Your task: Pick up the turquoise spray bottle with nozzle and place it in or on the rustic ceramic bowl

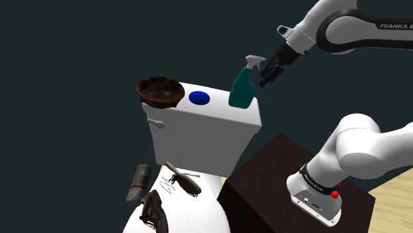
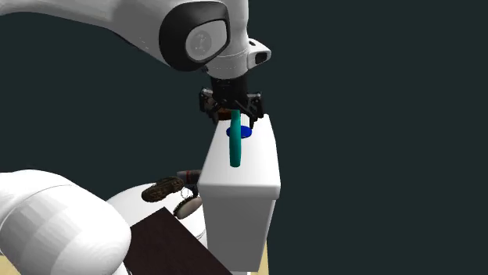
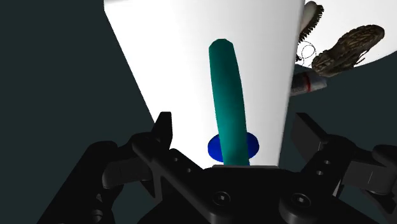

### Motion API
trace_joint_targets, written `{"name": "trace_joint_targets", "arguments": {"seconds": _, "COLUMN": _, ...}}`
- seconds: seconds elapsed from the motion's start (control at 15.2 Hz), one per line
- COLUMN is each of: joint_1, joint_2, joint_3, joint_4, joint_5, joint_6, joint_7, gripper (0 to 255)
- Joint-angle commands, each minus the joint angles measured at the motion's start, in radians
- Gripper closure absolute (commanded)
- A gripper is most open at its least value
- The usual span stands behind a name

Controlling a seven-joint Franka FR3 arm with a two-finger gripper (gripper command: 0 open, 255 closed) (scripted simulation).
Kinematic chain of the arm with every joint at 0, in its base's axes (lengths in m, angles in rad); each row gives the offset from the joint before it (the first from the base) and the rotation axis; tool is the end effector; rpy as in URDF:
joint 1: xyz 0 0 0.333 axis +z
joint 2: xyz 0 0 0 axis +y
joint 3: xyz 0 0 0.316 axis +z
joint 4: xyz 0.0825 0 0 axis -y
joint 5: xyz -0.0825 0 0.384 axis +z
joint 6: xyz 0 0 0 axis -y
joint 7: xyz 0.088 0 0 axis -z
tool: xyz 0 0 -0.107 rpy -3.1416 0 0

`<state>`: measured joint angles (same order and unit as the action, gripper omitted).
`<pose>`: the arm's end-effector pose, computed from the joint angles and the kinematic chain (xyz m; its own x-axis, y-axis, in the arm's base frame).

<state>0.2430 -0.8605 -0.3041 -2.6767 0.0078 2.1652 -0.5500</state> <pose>0.3316 -0.0263 0.5057 0.7899 0.4755 0.3873 0.5288 -0.8479 -0.0374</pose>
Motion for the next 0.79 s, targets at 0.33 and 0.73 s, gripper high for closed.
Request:
{"name": "trace_joint_targets", "arguments": {"seconds": 0.33, "joint_1": 0.112, "joint_2": 0.036, "joint_3": -0.107, "joint_4": -0.068, "joint_5": 0.042, "joint_6": 0.196, "joint_7": -0.189, "gripper": 0}}
{"name": "trace_joint_targets", "arguments": {"seconds": 0.73, "joint_1": 0.126, "joint_2": 0.066, "joint_3": -0.114, "joint_4": -0.082, "joint_5": 0.049, "joint_6": 0.241, "joint_7": -0.193, "gripper": 0}}
